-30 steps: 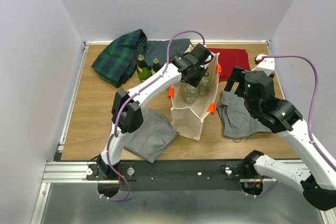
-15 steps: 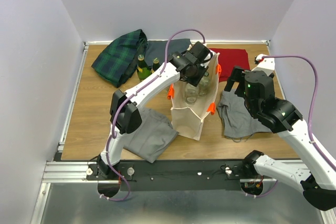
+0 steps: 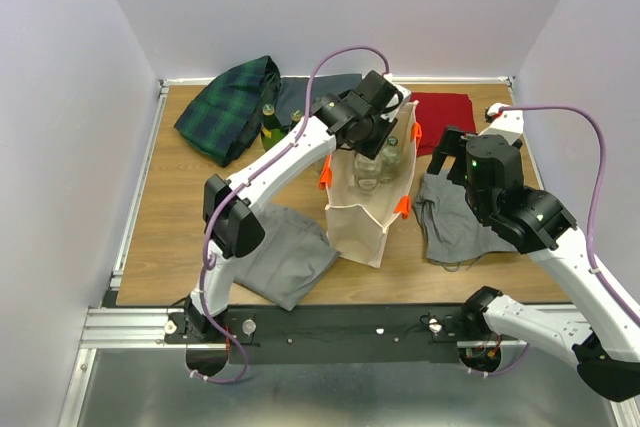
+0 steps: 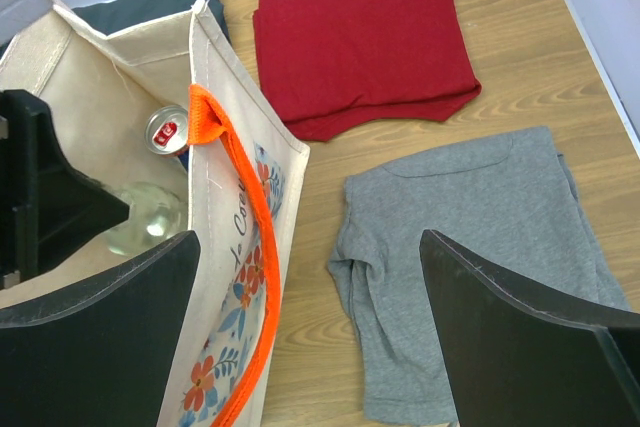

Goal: Take the beverage out of the canvas bag
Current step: Take out the drink from the canvas bag.

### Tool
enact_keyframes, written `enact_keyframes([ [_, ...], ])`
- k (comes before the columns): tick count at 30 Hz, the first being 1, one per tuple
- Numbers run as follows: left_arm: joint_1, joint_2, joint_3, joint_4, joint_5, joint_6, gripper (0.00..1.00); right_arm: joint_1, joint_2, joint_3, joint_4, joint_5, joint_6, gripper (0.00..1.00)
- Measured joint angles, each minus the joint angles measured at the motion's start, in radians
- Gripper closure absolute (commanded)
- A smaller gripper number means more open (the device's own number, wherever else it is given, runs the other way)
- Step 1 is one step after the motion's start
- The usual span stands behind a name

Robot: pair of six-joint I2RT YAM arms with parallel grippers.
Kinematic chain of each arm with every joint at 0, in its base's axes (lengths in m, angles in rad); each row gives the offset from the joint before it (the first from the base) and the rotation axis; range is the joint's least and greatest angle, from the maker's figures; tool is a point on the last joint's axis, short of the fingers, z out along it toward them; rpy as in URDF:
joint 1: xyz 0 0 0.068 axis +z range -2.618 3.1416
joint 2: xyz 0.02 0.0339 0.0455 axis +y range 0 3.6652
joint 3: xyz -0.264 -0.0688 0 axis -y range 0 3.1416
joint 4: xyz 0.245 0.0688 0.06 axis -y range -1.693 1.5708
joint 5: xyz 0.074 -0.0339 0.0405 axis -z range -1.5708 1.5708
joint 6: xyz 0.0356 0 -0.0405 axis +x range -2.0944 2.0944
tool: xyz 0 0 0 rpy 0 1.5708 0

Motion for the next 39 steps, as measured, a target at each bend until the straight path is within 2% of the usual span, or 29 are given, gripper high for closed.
enact_keyframes([
  [39, 0.000, -0.174, 0.036, -0.033, 0.005, 0.004, 1.00, 0.000, -0.006, 0.000, 0.000, -0.001, 0.001, 0.00],
])
